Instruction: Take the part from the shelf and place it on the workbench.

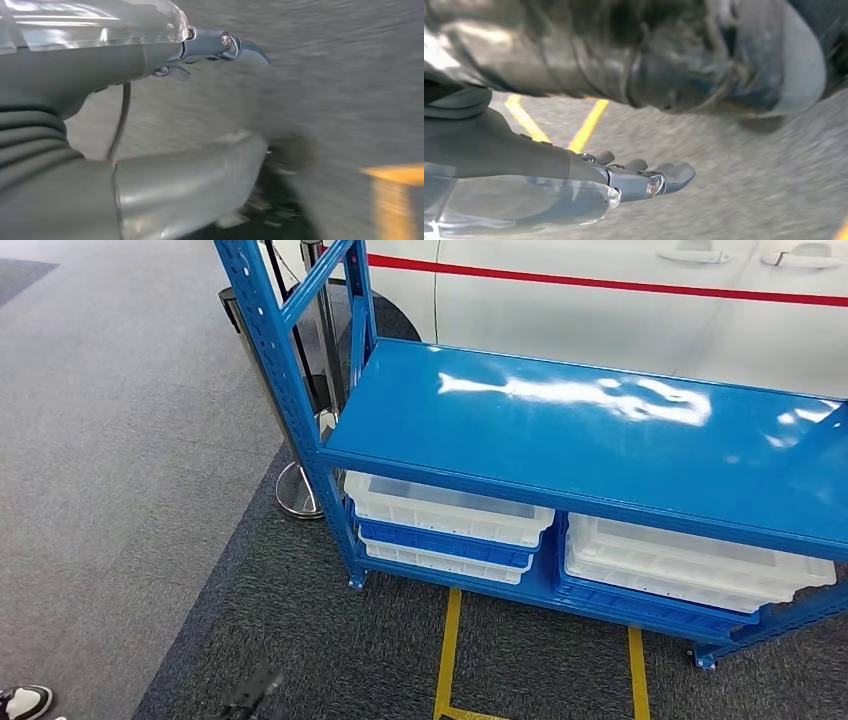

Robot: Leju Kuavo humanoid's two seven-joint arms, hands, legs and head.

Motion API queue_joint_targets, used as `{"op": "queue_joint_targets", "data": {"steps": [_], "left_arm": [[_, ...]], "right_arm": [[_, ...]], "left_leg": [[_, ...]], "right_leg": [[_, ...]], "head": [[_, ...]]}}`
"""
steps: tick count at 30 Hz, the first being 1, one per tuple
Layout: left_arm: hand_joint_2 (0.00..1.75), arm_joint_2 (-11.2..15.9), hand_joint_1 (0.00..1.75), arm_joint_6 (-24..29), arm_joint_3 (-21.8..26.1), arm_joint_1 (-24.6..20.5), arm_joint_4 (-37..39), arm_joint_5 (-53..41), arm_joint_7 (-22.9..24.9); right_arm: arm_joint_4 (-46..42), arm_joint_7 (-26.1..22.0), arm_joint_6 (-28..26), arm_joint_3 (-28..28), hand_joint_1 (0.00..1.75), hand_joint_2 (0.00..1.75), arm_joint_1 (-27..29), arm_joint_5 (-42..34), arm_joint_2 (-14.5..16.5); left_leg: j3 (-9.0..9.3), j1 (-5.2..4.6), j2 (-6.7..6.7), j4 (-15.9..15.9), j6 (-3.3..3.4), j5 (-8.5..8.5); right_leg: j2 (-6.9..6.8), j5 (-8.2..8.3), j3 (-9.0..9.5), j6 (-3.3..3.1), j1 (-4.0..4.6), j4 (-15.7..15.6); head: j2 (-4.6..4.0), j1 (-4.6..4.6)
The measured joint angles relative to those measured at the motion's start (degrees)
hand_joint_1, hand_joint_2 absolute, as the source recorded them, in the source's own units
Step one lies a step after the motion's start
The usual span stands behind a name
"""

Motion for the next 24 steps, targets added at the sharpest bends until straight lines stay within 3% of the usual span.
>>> {"op": "queue_joint_targets", "data": {"steps": [2,3,5,6,9,11,14,16,21,24], "left_arm": [[1.31,-5.0,0.00,8.0,-2.8,-0.3,0.7,-1.8,4.7],[1.31,-7.3,0.00,11.1,-3.9,-0.3,0.8,-2.3,6.0],[0.44,-10.8,0.00,14.6,-5.8,-0.3,0.9,-3.1,6.6],[0.44,-12.0,0.00,15.2,-6.5,-0.3,0.9,-3.1,6.2],[1.75,-13.9,0.00,17.0,-7.1,-0.3,1.0,-2.4,3.9],[1.75,-15.0,0.00,20.8,-7.4,-0.4,0.9,-2.5,2.6],[1.75,-16.4,0.00,32.0,-8.5,-0.8,0.9,-5.3,0.4],[1.75,-16.7,0.00,37.5,-9.2,-1.2,0.9,-7.0,-0.6],[1.75,-16.9,0.00,39.1,-9.5,-1.4,0.8,-9.7,-0.7],[1.75,-17.3,0.00,39.2,-6.7,0.4,-2.6,-25.5,0.6]], "right_arm": [[0.0,3.1,-5.9,0.1,0.00,0.00,-0.1,-1.6,2.1],[0.0,3.5,-8.2,-0.1,0.00,0.00,-0.1,-2.7,3.0],[0.0,3.1,-11.2,-0.8,0.00,0.00,-0.1,-4.9,4.7],[0.0,2.5,-12.0,-1.2,0.00,0.00,-0.1,-5.7,5.4],[-0.2,-0.5,-15.3,-2.2,0.00,0.00,0.4,-6.7,6.7],[-0.6,-2.5,-21.4,-2.5,0.00,0.00,0.8,-6.0,7.4],[-1.6,-2.9,-37.0,-2.6,0.00,0.00,1.1,-3.0,8.8],[-2.1,-2.6,-43.9,-2.6,0.00,0.00,1.1,-1.6,9.8],[-3.0,-1.9,-46.8,-2.5,0.00,0.00,1.2,0.4,11.6],[-8.1,0.3,-48.7,-4.5,0.00,0.00,3.4,13.3,13.1]], "left_leg": [[0.00,-0.02,0.00,0.0,0.02,0.00],[-0.01,-0.02,0.00,0.0,0.04,0.00],[-0.01,-0.03,0.01,0.1,0.13,-0.06],[-0.01,-0.04,0.02,0.1,0.17,-0.09],[0.00,-0.06,-0.01,0.2,0.25,-0.11],[0.00,-0.05,-0.07,0.2,0.26,-0.10],[0.00,-0.05,-0.05,0.2,0.25,-0.11],[0.02,-0.05,-0.05,0.2,0.25,-0.11],[0.01,0.00,-0.03,0.2,0.25,-0.11],[-0.01,0.00,-0.03,0.2,0.23,-0.12]], "right_leg": [[-0.02,0.00,0.00,0.01,-0.02,0.0],[-0.03,0.00,0.00,0.02,-0.03,0.0],[0.03,0.02,0.00,0.05,-0.03,0.0],[0.07,0.03,0.00,0.07,-0.03,0.0],[-0.02,-0.01,0.05,0.17,-0.04,0.0],[-0.12,-0.04,0.10,0.22,-0.03,0.0],[-0.06,-0.04,0.10,0.21,0.01,0.0],[-0.06,-0.04,0.10,0.21,0.01,0.0],[-0.06,-0.04,0.11,0.20,0.02,0.0],[-0.05,-0.05,0.09,0.20,0.05,0.0]], "head": [[0.00,0.01],[0.00,0.01],[0.00,0.03],[0.00,0.02],[0.00,0.02],[0.00,0.02],[0.00,0.02],[0.00,0.02],[0.00,0.03],[0.00,0.03]]}}
